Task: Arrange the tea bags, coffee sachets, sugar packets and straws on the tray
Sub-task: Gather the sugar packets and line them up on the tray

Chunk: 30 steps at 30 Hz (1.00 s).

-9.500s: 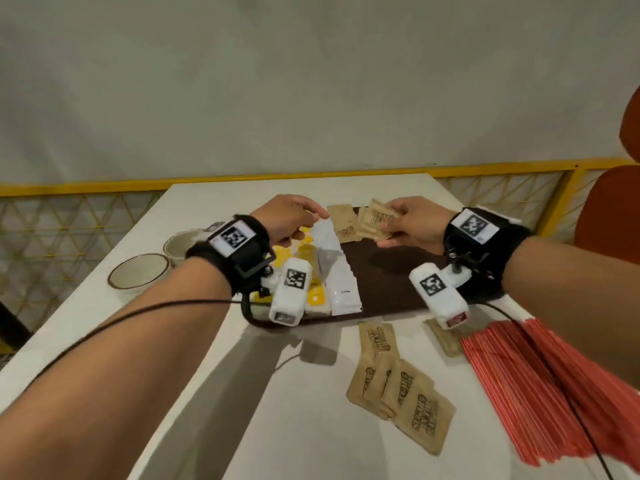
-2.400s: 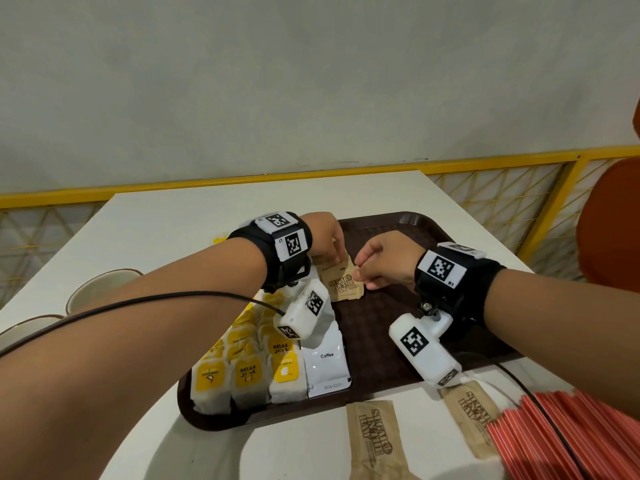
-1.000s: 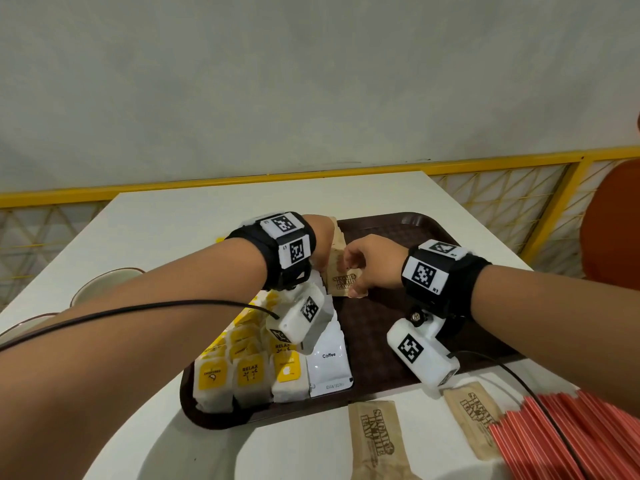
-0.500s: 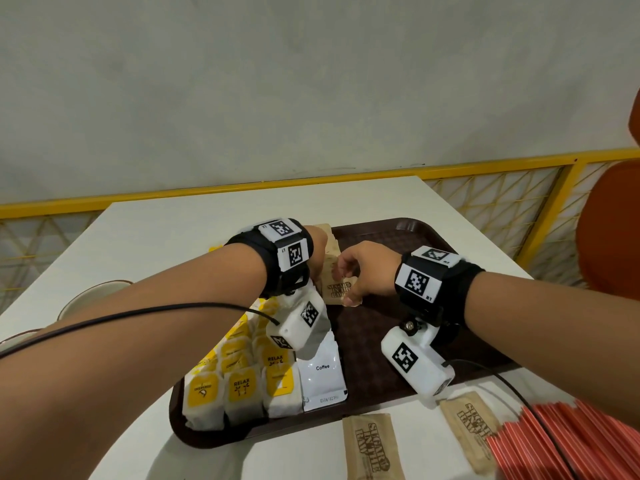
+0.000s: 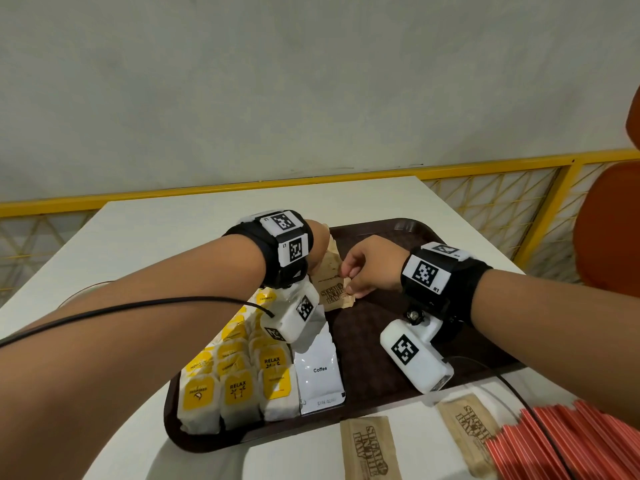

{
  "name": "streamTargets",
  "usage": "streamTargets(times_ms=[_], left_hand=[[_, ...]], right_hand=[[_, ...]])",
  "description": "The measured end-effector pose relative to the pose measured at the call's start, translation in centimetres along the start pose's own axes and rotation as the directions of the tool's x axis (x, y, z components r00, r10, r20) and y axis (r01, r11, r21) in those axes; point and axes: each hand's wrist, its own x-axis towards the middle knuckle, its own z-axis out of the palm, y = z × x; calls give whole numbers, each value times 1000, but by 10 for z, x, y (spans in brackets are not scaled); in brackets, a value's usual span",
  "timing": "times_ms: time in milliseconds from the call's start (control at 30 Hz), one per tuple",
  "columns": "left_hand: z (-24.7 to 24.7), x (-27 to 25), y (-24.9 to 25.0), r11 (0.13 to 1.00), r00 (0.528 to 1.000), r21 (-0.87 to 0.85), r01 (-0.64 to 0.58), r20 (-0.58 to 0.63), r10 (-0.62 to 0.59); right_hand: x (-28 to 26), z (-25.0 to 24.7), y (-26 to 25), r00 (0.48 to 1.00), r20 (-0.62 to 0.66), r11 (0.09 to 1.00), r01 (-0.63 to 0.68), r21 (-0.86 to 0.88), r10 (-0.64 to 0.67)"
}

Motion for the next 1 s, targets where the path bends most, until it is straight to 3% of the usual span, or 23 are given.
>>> streamTargets(times_ms=[667, 900, 1000], left_hand=[[10, 1, -6, 992, 999, -126, 32, -10, -34], [0, -17, -6, 957, 998, -290, -24, -58, 7], [-9, -30, -12, 859, 985, -502, -95, -175, 7]], right_hand=[[5, -1, 0, 995, 15, 982, -100, 159, 99], [1, 1, -6, 992, -21, 990, -127, 56, 128], [-2, -4, -7, 987, -132, 996, -88, -7, 87]])
